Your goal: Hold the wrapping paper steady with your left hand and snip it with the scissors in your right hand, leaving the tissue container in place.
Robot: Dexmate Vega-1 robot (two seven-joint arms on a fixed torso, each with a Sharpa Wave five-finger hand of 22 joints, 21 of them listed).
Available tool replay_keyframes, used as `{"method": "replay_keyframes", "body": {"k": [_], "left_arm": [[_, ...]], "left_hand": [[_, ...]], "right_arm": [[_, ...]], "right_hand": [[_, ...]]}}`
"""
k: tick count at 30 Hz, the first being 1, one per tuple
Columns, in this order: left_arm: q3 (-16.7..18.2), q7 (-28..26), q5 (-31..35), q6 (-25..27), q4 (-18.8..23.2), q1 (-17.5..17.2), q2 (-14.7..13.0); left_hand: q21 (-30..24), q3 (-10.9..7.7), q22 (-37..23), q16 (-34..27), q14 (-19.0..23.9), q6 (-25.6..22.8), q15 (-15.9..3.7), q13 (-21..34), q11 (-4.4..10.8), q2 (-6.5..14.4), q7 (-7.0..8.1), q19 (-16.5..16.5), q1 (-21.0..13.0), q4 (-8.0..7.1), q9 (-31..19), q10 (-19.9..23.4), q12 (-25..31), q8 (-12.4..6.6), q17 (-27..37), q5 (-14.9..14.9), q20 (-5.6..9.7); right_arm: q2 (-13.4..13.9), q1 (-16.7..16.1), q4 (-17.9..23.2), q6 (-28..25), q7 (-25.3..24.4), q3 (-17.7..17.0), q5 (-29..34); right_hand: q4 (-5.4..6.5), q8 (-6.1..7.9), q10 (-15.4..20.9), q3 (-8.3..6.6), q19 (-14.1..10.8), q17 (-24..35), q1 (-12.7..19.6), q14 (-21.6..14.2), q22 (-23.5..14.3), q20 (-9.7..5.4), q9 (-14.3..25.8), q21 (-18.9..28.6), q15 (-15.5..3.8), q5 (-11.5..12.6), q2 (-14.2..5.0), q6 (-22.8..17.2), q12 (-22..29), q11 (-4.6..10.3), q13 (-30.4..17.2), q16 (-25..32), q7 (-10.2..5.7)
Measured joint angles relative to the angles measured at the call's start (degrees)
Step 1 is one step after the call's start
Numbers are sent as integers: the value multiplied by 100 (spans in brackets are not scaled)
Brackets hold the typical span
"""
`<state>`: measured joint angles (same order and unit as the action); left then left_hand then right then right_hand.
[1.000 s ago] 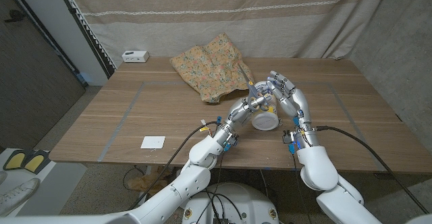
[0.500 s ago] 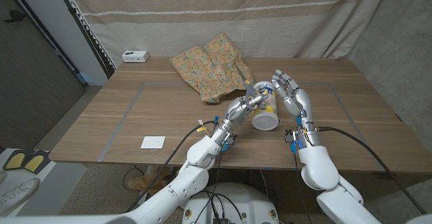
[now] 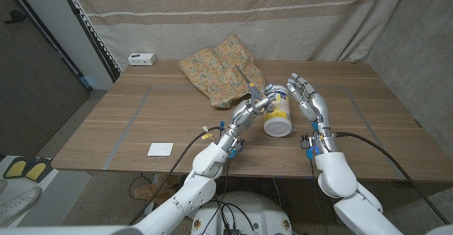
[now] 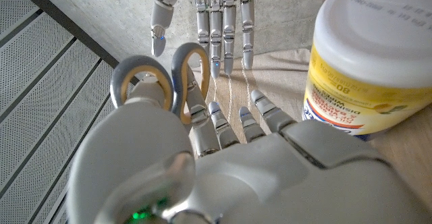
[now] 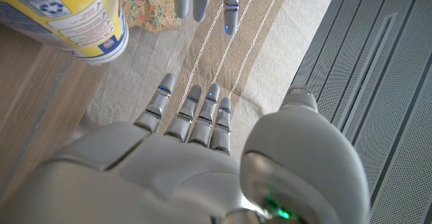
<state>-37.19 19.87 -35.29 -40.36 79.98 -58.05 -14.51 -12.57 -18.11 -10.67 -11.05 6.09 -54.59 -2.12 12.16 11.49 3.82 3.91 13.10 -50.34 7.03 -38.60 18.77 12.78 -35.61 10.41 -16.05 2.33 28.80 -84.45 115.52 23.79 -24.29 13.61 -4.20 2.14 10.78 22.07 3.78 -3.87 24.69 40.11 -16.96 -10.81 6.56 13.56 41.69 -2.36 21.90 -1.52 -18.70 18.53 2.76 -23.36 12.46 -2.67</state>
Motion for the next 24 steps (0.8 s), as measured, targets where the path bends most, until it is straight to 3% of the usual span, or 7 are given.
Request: {"method": "replay_keyframes", "body": {"k": [5, 15, 20, 24], "left_arm": [[25, -78, 87, -93, 108, -14, -37], [85, -258, 320, -336, 192, -14, -21], [101, -258, 320, -336, 80, 9, 69], [101, -258, 320, -336, -115, 67, 170]], "left_hand": [[-45, -144, 0, -44, 417, -162, -5, -16, 78, -74, -52, 164, -143, 189, 442, 394, 66, 45, 12, 411, 4], [-45, -260, 0, -73, 720, -91, -13, 26, 86, -123, 19, 307, -264, 236, 372, 858, 187, -44, 14, 391, 4], [-45, -324, 0, -93, 858, -45, -14, 68, 78, -235, 250, 369, -389, 251, 157, 1030, 228, -141, 14, 391, 4], [-45, -385, -9, -93, 939, 48, -34, 105, 90, -368, 424, 369, -518, 269, -170, 1119, 228, -376, 19, 441, 4]], "right_arm": [[24, 59, -61, -47, 48, -13, -94], [67, 156, -176, -108, 139, -32, -278], [67, 156, -176, -159, 176, -32, -335], [67, 156, -176, -252, 181, -32, -355]], "right_hand": [[0, 0, 0, 0, 0, 0, 0, 0, 0, 0, 0, 0, 0, 0, 0, 31, 0, 0, 26, 0, 31], [0, 0, 1, 0, -1, -27, -22, -1, 0, 0, -10, 0, 0, 38, -23, 31, 0, 0, 25, 0, 31], [-3, 0, 1, 3, -1, -27, -22, -1, 0, 0, -27, -43, 0, 38, -23, 30, 0, 0, 25, 0, 31], [-23, 0, 1, 23, -1, -48, -22, 62, 0, 0, -27, -43, -1, 38, -23, 30, 0, 0, 31, 0, 31]]}}
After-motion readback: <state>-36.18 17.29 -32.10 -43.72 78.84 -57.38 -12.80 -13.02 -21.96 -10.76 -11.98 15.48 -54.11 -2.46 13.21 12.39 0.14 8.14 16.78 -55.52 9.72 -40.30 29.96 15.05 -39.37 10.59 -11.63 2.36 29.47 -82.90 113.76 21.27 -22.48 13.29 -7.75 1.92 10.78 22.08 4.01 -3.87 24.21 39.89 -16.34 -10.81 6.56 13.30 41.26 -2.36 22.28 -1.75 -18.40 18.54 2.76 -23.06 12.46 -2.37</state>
